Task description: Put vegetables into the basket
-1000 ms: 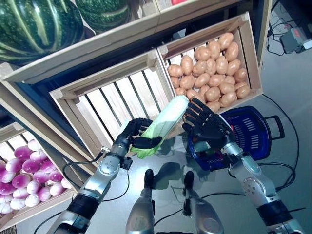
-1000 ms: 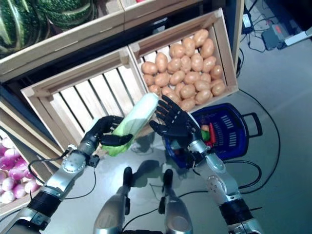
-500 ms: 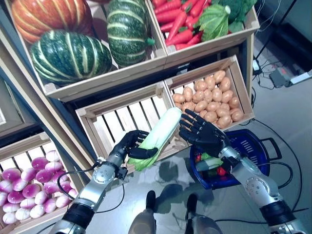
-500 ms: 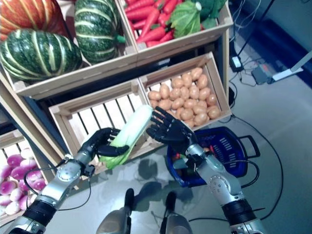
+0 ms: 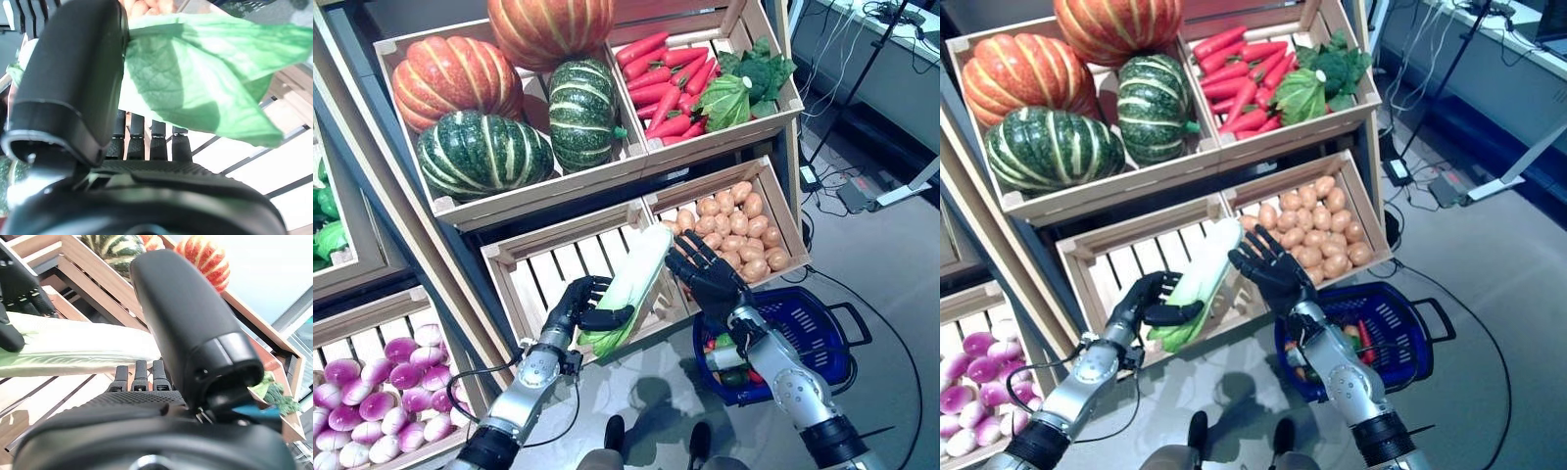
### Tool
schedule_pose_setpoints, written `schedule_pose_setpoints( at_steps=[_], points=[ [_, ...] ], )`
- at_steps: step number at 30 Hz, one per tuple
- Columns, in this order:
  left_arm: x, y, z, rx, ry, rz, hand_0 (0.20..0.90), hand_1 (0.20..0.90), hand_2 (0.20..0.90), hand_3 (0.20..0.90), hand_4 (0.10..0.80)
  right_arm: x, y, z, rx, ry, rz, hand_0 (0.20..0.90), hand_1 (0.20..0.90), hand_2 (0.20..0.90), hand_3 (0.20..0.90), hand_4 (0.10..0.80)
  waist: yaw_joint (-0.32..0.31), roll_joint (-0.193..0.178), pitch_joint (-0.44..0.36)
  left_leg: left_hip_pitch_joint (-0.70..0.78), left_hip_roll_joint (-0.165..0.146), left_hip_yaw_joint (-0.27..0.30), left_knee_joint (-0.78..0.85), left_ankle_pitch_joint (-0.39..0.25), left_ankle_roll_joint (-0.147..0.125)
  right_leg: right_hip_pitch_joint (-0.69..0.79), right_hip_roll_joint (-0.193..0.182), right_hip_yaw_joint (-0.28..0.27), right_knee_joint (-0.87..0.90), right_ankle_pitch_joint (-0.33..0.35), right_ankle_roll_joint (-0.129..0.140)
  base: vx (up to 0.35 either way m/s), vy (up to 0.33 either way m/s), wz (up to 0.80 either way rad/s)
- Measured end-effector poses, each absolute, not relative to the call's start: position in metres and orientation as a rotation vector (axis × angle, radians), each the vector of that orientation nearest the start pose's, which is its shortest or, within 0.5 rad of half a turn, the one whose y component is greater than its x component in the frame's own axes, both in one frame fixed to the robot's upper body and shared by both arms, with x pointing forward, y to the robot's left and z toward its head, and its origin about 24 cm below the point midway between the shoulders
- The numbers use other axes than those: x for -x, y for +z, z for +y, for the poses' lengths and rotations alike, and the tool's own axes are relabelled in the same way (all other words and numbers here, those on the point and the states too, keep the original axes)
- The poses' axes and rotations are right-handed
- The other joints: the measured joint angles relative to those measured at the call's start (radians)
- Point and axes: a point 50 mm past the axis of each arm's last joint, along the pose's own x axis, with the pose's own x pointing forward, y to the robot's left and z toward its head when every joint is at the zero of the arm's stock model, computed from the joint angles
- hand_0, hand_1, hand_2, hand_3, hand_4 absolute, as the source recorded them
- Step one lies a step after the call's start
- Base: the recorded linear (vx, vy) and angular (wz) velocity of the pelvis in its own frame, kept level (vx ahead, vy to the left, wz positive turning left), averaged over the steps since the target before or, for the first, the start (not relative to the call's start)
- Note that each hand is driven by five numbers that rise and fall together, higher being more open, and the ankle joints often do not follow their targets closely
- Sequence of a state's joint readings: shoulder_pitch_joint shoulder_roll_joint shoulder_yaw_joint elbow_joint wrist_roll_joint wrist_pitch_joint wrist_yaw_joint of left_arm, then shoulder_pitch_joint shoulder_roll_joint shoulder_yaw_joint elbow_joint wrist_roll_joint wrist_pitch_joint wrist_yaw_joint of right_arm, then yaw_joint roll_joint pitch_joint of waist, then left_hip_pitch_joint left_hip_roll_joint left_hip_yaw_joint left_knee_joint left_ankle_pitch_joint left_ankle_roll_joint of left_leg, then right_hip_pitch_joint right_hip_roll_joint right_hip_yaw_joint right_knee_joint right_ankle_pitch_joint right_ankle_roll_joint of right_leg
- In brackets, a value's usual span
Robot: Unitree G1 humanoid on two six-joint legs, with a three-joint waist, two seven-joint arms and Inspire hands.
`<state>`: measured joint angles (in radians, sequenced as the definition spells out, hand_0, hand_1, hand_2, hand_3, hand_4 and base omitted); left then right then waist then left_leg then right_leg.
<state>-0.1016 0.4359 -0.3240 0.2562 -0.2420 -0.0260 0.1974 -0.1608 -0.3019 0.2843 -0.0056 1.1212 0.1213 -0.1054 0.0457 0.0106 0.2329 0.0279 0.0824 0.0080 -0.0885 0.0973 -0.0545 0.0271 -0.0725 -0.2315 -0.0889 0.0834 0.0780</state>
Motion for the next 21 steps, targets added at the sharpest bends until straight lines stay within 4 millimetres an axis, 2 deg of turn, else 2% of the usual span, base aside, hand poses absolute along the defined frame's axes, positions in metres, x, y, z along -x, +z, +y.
schedule_pose_setpoints(
  at_steps=[10,21],
  points=[
    [-0.256,0.002,0.185,-0.249,0.041,0.185,0.300,0.300,0.300,0.300,0.400,-0.272,0.058,-0.121,-0.787,0.232,0.248,0.900,0.900,0.900,0.900,0.800,0.000,-0.004,-0.012,0.000,0.000,0.000,0.000,-0.001,0.001,0.001,0.000,0.000,0.000,0.000,0.000,0.014,-0.002,0.00],
    [-0.257,0.011,0.183,-0.386,0.033,0.101,0.300,0.300,0.300,0.300,0.400,-0.266,0.049,-0.109,-0.750,0.284,0.340,0.900,0.900,0.900,0.900,0.800,0.000,-0.008,-0.015,0.002,0.001,0.001,0.000,-0.001,0.002,0.002,0.001,0.001,0.000,0.000,0.000,0.006,-0.002,0.00]
  ],
)
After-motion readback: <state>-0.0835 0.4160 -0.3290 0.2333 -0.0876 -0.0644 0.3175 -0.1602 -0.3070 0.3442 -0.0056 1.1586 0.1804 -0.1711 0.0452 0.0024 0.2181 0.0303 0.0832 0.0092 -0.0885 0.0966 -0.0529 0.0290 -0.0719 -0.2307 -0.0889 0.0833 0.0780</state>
